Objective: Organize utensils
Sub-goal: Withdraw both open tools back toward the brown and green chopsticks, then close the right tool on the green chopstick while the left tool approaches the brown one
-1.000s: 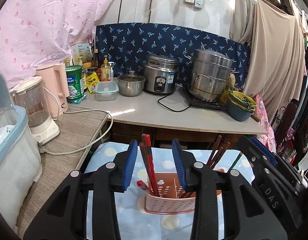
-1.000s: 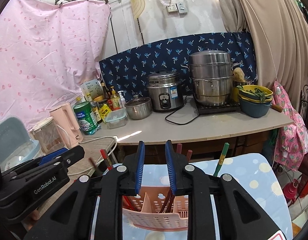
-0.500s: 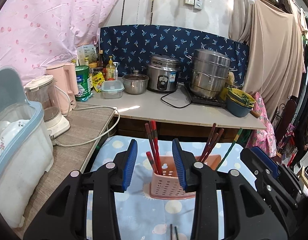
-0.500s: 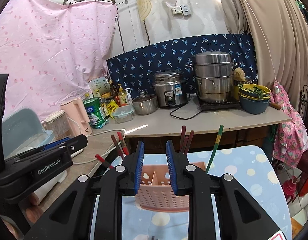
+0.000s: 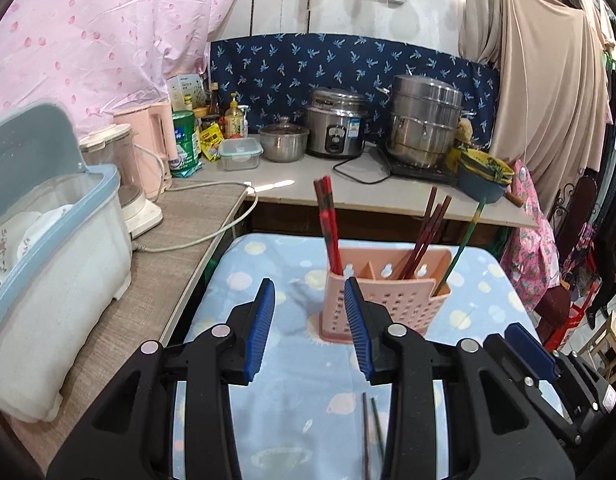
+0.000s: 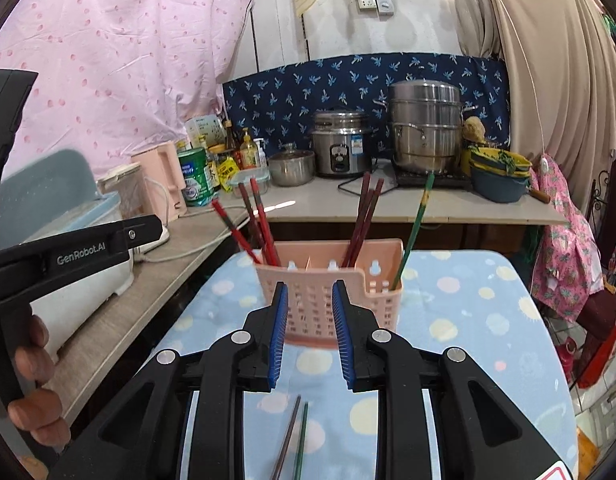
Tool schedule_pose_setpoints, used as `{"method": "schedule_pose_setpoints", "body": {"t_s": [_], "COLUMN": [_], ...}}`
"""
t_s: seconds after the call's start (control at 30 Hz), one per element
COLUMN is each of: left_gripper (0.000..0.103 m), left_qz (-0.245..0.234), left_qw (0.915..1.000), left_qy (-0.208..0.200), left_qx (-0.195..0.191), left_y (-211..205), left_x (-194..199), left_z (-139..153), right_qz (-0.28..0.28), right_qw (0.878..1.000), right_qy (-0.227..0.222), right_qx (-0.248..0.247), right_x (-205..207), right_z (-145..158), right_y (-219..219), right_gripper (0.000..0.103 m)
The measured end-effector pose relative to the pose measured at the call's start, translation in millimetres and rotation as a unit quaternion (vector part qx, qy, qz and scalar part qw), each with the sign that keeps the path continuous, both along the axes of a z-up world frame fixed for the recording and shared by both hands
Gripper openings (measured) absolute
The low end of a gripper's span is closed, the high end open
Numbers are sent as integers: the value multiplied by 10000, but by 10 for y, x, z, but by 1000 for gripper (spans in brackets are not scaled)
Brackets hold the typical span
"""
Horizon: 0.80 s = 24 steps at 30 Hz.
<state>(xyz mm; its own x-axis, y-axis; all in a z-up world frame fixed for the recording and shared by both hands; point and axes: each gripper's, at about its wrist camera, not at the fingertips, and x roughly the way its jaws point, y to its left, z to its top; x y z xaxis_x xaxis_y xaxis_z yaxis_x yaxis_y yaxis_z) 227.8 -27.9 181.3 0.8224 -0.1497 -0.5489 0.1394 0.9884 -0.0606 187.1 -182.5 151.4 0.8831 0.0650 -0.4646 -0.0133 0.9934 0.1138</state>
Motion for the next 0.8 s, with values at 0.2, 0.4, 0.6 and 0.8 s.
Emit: {"method": "schedule_pose_setpoints", "body": {"t_s": [0.2, 0.4, 0.6, 0.8], "left_gripper": [34, 34, 34, 34], "left_qz": [22, 130, 165, 119], "left_qw": [9997, 9984, 9972, 9955], "left_qy": [250, 440, 631, 817], "left_qx": [81, 328, 371, 465], "left_y": [90, 158, 229, 248], "left_x": [-163, -294, -431, -602], "left_z": [-274, -583, -802, -1055], "right_qz": [7, 70, 71, 39], "right_qw": [9999, 9994, 9984, 9964], "right_qy": [159, 328, 534, 825], "right_qx": [8, -92, -197, -192], "right_x": [-263, -493, -695, -901], "right_z": [-178, -365, -586, -859], "right_y": [47, 152, 241, 258], "right_gripper": [23, 23, 23, 23]}}
